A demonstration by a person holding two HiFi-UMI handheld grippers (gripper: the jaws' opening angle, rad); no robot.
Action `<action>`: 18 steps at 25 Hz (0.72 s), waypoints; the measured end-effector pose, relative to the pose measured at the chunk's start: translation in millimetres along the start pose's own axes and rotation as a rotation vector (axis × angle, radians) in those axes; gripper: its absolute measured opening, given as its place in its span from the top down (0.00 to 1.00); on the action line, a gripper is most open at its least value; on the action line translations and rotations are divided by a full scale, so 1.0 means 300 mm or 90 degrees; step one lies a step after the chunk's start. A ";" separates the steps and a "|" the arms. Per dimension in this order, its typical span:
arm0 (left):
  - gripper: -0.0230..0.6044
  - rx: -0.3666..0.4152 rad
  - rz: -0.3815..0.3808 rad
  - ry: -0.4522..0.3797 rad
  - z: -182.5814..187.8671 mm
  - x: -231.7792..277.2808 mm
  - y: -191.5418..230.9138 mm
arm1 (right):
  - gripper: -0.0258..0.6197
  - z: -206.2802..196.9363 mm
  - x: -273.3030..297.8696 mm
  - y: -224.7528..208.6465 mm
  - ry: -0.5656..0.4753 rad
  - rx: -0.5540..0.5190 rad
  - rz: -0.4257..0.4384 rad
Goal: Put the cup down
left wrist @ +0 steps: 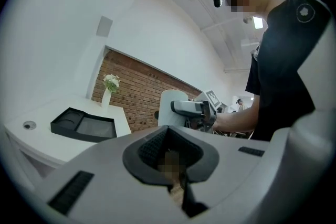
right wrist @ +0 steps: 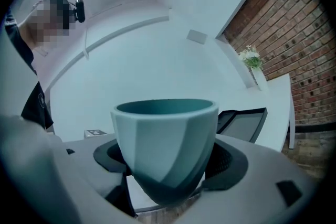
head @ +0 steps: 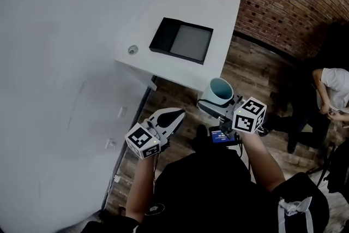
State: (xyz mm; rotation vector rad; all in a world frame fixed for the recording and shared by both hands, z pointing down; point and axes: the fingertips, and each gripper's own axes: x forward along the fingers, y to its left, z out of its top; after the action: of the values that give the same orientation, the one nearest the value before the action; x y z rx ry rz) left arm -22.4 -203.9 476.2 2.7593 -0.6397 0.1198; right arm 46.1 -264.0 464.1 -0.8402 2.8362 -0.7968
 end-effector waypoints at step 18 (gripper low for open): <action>0.95 -0.031 0.020 0.016 0.113 0.149 0.281 | 0.36 0.164 0.151 -0.261 -0.014 0.045 -0.005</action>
State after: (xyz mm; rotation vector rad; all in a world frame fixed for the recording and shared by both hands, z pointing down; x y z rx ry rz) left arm -19.2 -305.1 473.7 2.6971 -0.6701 0.1430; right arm 56.3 -366.5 464.2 -0.8456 2.7705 -0.8777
